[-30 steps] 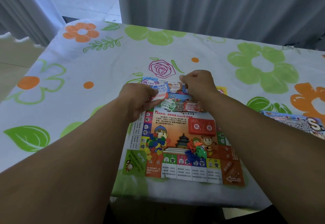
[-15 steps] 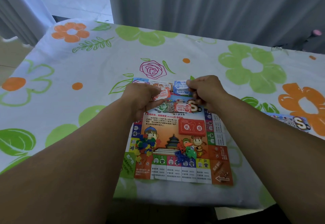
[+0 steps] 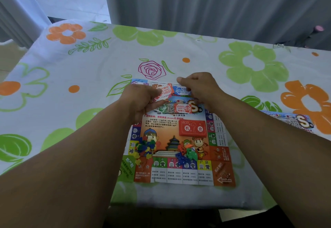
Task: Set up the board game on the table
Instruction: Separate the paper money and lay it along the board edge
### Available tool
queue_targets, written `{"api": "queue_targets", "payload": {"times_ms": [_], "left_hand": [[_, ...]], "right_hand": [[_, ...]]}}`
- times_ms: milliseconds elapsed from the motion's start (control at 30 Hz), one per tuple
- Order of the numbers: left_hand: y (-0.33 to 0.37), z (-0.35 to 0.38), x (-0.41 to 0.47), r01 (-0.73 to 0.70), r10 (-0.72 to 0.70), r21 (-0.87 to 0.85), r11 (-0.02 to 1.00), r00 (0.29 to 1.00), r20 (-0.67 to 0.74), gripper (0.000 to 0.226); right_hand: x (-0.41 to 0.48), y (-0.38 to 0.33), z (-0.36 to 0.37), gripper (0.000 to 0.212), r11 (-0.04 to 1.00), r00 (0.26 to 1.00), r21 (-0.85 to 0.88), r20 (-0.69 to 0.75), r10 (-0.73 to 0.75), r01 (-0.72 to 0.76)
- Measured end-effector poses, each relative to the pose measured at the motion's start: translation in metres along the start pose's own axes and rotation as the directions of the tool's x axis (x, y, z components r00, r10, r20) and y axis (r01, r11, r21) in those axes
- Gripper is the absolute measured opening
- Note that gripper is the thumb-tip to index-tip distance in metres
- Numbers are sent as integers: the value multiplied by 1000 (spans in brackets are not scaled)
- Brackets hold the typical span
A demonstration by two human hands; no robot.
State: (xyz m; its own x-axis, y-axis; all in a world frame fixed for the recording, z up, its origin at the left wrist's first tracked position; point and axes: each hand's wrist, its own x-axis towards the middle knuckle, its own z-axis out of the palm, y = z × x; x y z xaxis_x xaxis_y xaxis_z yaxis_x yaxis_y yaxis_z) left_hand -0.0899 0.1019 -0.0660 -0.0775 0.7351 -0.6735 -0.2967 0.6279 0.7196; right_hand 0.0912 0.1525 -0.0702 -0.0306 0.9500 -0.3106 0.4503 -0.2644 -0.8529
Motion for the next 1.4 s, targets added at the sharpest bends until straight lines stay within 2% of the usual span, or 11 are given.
{"api": "queue_targets", "payload": {"times_ms": [67,167,267,400,567,733,800,900,967,1233,1400], "left_hand": [[1,-2,0,-10,10,8,1000,1000,5,25],[2,-5,0,-17,16,29,999,1000,15,25],[3,-6,-2,-20,20,36,999,1000,0,22],[4,-6,-4,-43,44,35,998,998,-37,17],[5,-3,-8,-49,51,33,998,998,-39,16],[4,1,-7,-46,47,47,998,999,-23,16],[3,1,-6,-49,49,46,998,999,-13,20],[2,0,-4,-58,58,49,997,998,-13,26],[2,0,-4,-56,57,56,997,998,-10,25],[3,7,-12,-16,11,126,992,999,44,31],[0,11,-13,-67,62,126,990,997,48,14]], "right_hand": [[-6,-5,6,37,999,989,24,141,-32,29],[-10,-9,14,27,997,977,3,199,-71,72],[-11,-10,13,21,999,985,14,169,-45,43],[-13,-2,-4,18,995,991,68,109,71,-79],[-20,15,-24,18,985,975,-56,147,168,-162],[-23,21,-31,31,975,963,-143,184,198,-173],[-24,20,-31,35,960,964,-222,163,212,-173],[-24,17,-33,24,942,979,-296,80,187,-156],[-23,13,-32,24,958,988,-257,62,144,-124],[-31,-4,-6,31,996,975,-7,205,-83,86],[-23,-2,-6,19,999,991,11,130,-40,39]]}}
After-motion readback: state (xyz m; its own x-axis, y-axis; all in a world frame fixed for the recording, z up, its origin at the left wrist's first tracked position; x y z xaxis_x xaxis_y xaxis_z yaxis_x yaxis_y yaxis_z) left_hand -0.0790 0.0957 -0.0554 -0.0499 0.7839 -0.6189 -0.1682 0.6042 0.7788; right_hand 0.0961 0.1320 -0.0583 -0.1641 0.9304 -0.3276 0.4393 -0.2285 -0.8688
